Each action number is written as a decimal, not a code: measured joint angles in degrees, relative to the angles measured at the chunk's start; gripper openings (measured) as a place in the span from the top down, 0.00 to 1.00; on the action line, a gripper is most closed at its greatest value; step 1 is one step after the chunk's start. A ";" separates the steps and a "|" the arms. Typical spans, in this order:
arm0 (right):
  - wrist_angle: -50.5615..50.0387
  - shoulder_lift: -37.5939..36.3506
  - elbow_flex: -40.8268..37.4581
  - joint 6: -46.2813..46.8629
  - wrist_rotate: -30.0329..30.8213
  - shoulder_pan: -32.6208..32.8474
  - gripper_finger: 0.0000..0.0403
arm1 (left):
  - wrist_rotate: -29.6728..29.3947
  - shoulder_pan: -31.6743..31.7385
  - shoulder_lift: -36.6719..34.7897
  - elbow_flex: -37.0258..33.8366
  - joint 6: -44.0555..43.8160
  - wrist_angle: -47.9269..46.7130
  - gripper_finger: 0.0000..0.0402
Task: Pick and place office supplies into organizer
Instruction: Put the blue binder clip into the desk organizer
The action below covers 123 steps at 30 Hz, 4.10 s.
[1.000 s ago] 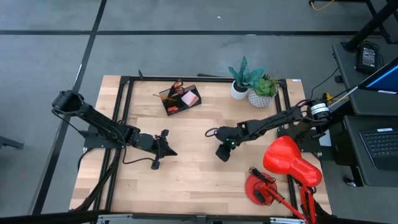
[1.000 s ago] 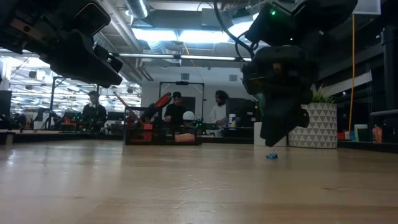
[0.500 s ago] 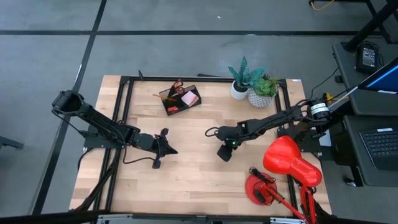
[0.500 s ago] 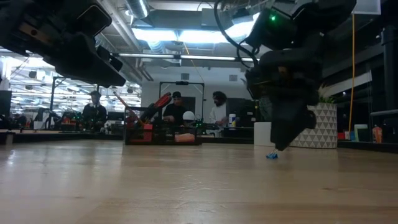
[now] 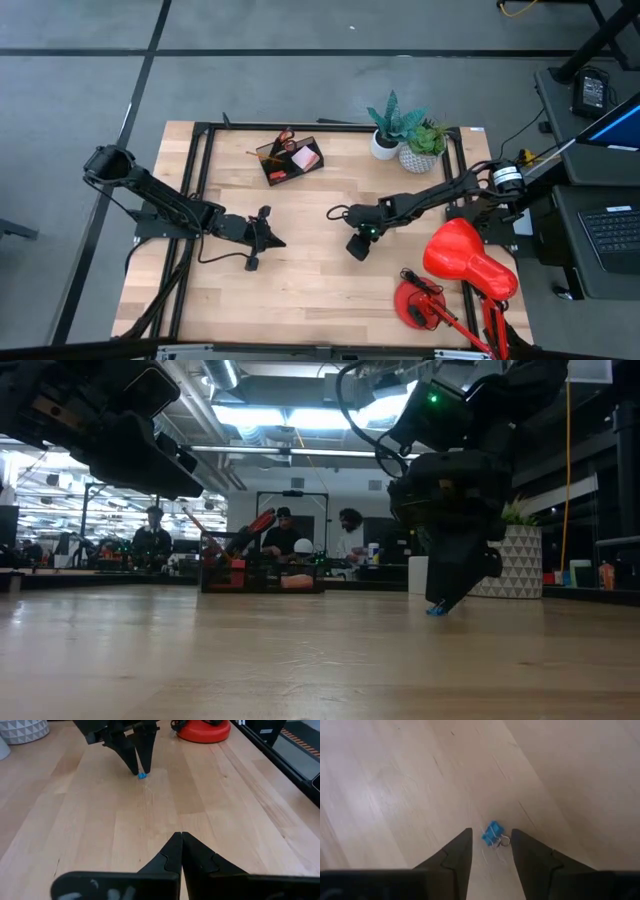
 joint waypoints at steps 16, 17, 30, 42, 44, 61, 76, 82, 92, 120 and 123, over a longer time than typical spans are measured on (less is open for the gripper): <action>-0.37 -0.02 -0.06 -0.02 -0.42 0.00 0.78 | 0.02 0.00 0.00 0.00 -0.02 0.00 1.00; -0.46 -0.02 -0.06 -0.02 -0.42 0.00 0.81 | 0.02 0.00 0.00 0.00 -0.02 -0.02 1.00; -0.17 -0.11 -0.06 -1.56 -0.16 0.02 0.99 | 0.02 0.00 0.00 0.00 -0.02 -0.02 0.99; 4.32 -1.25 -0.08 -3.50 -0.24 0.02 1.00 | 0.02 0.00 0.00 0.00 -0.02 0.02 1.00; 4.95 -2.14 -0.10 -4.48 -0.17 0.02 1.00 | 0.02 0.00 0.00 -0.02 -0.02 0.39 1.00; 30.83 -3.67 -0.06 -12.83 5.74 0.07 1.00 | -9.13 0.11 -0.04 -0.02 13.88 10.30 0.82; 42.45 -3.67 -0.06 -16.46 6.69 -0.39 1.00 | -20.11 0.71 -0.02 -0.02 24.92 15.97 0.63; 43.85 -3.67 -0.06 -16.65 6.69 -1.83 1.00 | -19.03 2.45 2.87 0.10 25.11 19.29 0.62; 44.52 -3.65 -0.06 -16.63 6.54 -2.29 1.00 | -20.46 3.96 13.69 8.12 32.86 20.17 0.62; 44.98 -3.63 -0.06 -17.92 6.50 -2.25 1.00 | -20.69 2.93 15.26 11.47 37.13 20.16 0.64; 45.10 -3.63 -0.06 -17.92 6.53 -2.27 1.00 | -21.00 2.95 15.26 11.47 37.13 20.15 0.64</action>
